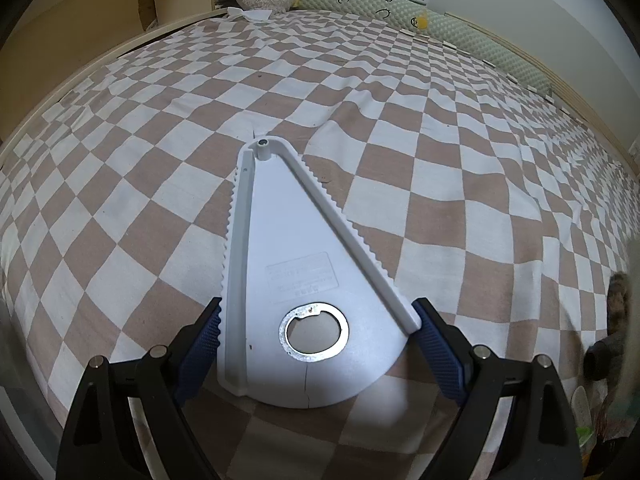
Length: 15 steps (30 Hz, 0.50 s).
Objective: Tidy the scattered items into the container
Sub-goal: 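Grasp the white triangular opener with the left gripper while the right grasps the clear snack bag, then lift the opener with the left gripper while the right lifts the snack bag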
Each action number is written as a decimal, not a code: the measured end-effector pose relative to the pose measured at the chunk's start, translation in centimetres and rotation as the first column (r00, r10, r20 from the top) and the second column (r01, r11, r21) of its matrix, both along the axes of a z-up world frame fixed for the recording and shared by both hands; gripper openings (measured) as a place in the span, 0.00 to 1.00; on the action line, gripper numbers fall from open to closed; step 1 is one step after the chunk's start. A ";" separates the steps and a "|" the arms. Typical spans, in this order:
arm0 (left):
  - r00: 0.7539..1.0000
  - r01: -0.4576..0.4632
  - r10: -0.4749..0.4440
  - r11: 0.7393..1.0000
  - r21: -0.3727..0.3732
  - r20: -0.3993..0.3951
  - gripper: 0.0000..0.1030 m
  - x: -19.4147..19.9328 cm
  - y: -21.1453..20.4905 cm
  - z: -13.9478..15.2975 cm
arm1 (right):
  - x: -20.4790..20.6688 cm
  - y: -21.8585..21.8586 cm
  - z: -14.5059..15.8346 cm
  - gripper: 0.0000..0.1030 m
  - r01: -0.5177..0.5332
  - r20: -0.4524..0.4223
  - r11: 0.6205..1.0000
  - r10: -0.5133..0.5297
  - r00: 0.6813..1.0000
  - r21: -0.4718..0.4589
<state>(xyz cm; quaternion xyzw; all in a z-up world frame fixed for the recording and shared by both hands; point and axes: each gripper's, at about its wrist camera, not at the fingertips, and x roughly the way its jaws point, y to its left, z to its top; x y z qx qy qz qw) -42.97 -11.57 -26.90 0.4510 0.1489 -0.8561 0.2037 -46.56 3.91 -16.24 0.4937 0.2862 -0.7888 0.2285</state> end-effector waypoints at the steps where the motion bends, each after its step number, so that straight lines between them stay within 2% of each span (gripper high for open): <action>1: 1.000 -0.002 0.002 1.000 0.011 -0.003 0.88 0.0 0.1 0.1 | -0.2 0.5 1.3 0.11 0.027 -0.012 0.998 -0.027 1.000 -0.050; 4: 1.000 0.019 -0.018 0.999 0.041 -0.015 0.88 0.1 0.9 0.7 | -0.2 1.5 3.3 0.11 0.066 -0.017 0.989 -0.069 0.997 -0.132; 6: 0.998 0.054 -0.052 0.998 0.035 -0.030 0.88 0.5 2.1 1.6 | 0.4 1.9 4.5 0.11 0.085 -0.014 0.981 -0.089 0.996 -0.176; 9: 0.992 0.113 -0.111 0.993 0.020 -0.061 0.88 1.6 3.8 3.2 | 1.6 2.6 5.4 0.11 0.117 -0.019 0.971 -0.123 0.992 -0.211; 12: 0.983 0.172 -0.169 0.984 0.037 -0.078 0.88 3.0 4.9 4.9 | 3.3 3.6 6.2 0.11 0.160 -0.024 0.952 -0.172 0.985 -0.260; 15: 0.968 0.225 -0.225 0.974 -0.011 -0.112 0.88 4.9 6.5 7.2 | 4.0 5.1 6.6 0.11 0.189 -0.004 0.930 -0.200 0.980 -0.314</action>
